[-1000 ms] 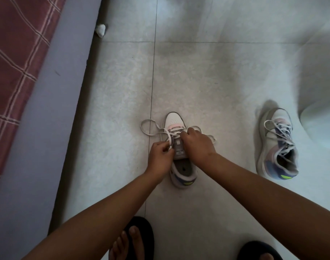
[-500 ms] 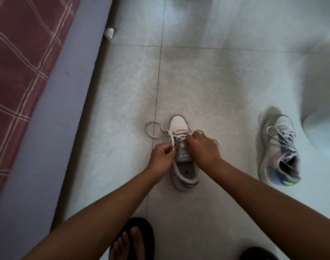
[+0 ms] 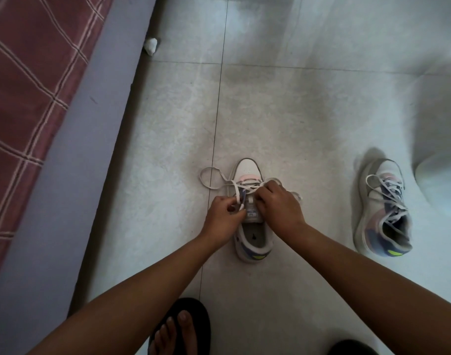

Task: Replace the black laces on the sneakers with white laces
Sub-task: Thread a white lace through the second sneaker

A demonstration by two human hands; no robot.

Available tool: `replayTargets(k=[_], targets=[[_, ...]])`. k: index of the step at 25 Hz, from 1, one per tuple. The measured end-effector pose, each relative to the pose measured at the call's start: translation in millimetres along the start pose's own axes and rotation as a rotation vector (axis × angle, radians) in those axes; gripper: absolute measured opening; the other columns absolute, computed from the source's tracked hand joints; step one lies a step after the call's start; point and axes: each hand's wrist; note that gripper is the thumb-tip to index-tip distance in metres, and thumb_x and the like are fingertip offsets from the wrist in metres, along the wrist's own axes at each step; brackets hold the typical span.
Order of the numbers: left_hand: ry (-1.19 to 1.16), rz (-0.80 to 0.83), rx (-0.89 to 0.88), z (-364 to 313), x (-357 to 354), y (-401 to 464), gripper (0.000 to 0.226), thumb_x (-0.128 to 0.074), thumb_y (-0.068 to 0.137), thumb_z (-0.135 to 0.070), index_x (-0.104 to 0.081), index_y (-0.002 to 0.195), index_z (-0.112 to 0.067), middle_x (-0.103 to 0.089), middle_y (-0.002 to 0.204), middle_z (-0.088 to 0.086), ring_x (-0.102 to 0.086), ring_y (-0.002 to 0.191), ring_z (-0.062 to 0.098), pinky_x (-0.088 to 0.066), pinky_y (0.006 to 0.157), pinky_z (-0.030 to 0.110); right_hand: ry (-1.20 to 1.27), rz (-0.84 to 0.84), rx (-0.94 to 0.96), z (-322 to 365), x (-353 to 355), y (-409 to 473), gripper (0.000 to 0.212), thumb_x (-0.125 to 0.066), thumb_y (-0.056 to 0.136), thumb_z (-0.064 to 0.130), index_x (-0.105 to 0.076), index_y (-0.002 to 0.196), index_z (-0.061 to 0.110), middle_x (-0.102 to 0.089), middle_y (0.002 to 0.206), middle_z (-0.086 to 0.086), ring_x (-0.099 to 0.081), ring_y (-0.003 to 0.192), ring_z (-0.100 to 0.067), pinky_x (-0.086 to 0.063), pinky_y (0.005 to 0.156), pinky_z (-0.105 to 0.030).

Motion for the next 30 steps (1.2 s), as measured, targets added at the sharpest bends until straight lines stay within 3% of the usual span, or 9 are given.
replayTargets(k=[6, 11, 14, 17, 19, 22, 24, 26, 30], targets=[[-0.13, 0.008, 0.018, -5, -4, -2, 0.029, -0.054, 0.089, -0.003, -0.067, 0.108, -0.02, -0.062, 0.106, 0.013, -0.062, 0.093, 0.02, -0.052, 0.082, 0.028, -0.106, -0.01, 0.08, 3, 2, 1, 0.019, -0.083, 0.056, 0.007, -0.068, 0.067, 0.007, -0.065, 0.077, -0.012, -0.063, 0.068, -0.031, -0.048, 0.058, -0.035], [-0.197, 0.02, 0.066, -2, -2, -1, 0.047, -0.051, 0.089, -0.005, -0.063, 0.082, -0.05, -0.065, 0.083, -0.013, -0.06, 0.078, 0.0, -0.048, 0.073, 0.018, -0.007, 0.029, 0.082, 10, 1, 7, 0.024, -0.084, 0.049, 0.003, -0.065, 0.062, 0.011, -0.065, 0.061, -0.004, -0.063, 0.065, -0.028, -0.049, 0.058, -0.038], [-0.285, 0.063, 0.098, 5, 0, 2, 0.045, -0.05, 0.089, -0.004, -0.066, 0.093, -0.046, -0.068, 0.088, -0.023, -0.064, 0.085, -0.008, -0.05, 0.069, 0.01, -0.054, 0.101, 0.03, 13, -3, 8, 0.018, -0.079, 0.061, 0.005, -0.066, 0.072, 0.01, -0.068, 0.068, -0.006, -0.064, 0.074, -0.03, -0.047, 0.067, -0.039], [-0.31, 0.099, 0.103, 6, 3, 4, 0.041, -0.049, 0.09, -0.002, -0.064, 0.116, -0.03, -0.069, 0.105, -0.009, -0.064, 0.1, 0.006, -0.052, 0.085, 0.023, -0.159, 0.149, -0.008, 18, -3, 9, 0.02, -0.083, 0.058, 0.017, -0.067, 0.071, 0.014, -0.068, 0.068, -0.002, -0.064, 0.073, -0.026, -0.046, 0.067, -0.034], [-0.295, 0.114, 0.089, 6, 4, 4, 0.04, -0.05, 0.09, -0.002, -0.063, 0.118, -0.028, -0.069, 0.109, -0.003, -0.063, 0.104, 0.011, -0.051, 0.091, 0.027, -0.235, 0.138, -0.015, 23, -2, 8, 0.029, -0.089, 0.045, 0.022, -0.065, 0.061, 0.017, -0.065, 0.061, 0.001, -0.063, 0.065, -0.024, -0.048, 0.061, -0.031], [-0.3, 0.138, 0.06, 4, 7, 4, 0.038, -0.051, 0.091, -0.004, -0.063, 0.111, -0.033, -0.069, 0.107, -0.002, -0.063, 0.102, 0.012, -0.051, 0.086, 0.023, -0.195, 0.204, -0.063, 26, -5, 9, 0.023, -0.083, 0.057, 0.019, -0.068, 0.072, 0.01, -0.068, 0.073, -0.009, -0.062, 0.077, -0.031, -0.045, 0.07, -0.038], [-0.178, 0.086, 0.044, 5, 4, 1, 0.031, -0.055, 0.09, -0.01, -0.061, 0.115, -0.028, -0.061, 0.115, 0.003, -0.059, 0.106, 0.016, -0.051, 0.089, 0.024, -0.152, 0.149, -0.078, 26, -5, 7, 0.022, -0.083, 0.056, 0.012, -0.068, 0.071, 0.01, -0.068, 0.072, -0.01, -0.062, 0.073, -0.032, -0.046, 0.067, -0.039], [0.166, -0.012, 0.073, 11, -6, -6, 0.05, -0.06, 0.087, -0.021, -0.043, 0.134, -0.014, -0.038, 0.13, 0.008, -0.047, 0.117, 0.022, -0.044, 0.098, 0.032, -0.142, 0.055, -0.074, 22, -5, 5, 0.025, -0.085, 0.052, 0.007, -0.067, 0.068, 0.012, -0.067, 0.069, -0.007, -0.062, 0.068, -0.03, -0.047, 0.062, -0.037], [0.415, 0.02, 0.186, 13, -32, -21, 0.056, -0.05, 0.092, -0.027, -0.024, 0.137, -0.007, -0.027, 0.136, 0.015, -0.04, 0.118, 0.03, -0.043, 0.096, 0.041, -0.122, 0.182, -0.192, 18, -10, 5, 0.018, -0.058, 0.083, 0.01, -0.061, 0.099, 0.015, -0.061, 0.107, -0.005, -0.049, 0.103, -0.029, -0.031, 0.082, -0.035]])
Point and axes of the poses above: each hand's wrist, its own y-axis towards the middle knuckle, its own x-axis out of the back of the hand, z = x × y
